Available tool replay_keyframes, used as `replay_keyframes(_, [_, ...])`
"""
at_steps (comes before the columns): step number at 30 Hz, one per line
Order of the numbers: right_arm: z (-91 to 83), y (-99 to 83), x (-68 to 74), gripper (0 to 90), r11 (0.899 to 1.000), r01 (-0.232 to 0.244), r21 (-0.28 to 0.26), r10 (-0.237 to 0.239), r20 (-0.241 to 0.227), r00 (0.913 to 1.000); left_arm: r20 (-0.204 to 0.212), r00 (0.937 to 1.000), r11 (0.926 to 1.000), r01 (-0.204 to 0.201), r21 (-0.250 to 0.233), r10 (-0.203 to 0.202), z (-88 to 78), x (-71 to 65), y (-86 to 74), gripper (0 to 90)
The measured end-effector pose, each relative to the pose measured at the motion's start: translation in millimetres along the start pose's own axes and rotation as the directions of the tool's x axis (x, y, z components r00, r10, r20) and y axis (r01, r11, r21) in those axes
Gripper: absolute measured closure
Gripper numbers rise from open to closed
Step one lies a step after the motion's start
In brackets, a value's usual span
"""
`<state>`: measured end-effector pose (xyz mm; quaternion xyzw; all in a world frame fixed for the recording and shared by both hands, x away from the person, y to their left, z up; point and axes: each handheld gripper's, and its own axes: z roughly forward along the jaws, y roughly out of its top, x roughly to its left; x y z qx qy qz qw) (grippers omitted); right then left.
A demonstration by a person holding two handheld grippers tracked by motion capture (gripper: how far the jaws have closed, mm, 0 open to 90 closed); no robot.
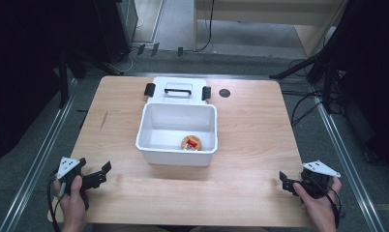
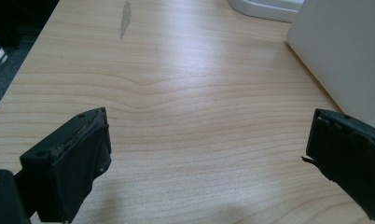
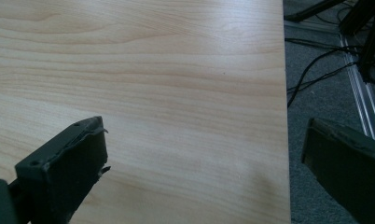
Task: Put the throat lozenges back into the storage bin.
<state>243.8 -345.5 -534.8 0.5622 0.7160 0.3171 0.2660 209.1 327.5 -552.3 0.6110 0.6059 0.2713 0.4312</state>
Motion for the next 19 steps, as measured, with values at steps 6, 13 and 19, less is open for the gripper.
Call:
replay_keyframes(6, [-5.0,-17.3,-3.6,0.7,0.999,-0.026,-0.043,0.025,-0.007,0.9997,0.000,1.0000,1.0000,0.000,0.000,0.000,0.0,0.0,0.0,0.2])
replay_keyframes(13, [-12.1,-28.3,-3.8,0.7,0.994,-0.052,-0.094,0.051,-0.017,0.9986,0.000,1.0000,1.0000,0.006,0.001,-0.006,0.3,0.3,0.1,0.2])
replay_keyframes(19, [-15.4,-30.4,-5.9,0.8,0.987,-0.097,-0.125,0.093,-0.030,0.9952,0.001,1.0000,1.0000,0.009,0.002,-0.009,0.6,0.8,0.3,0.2])
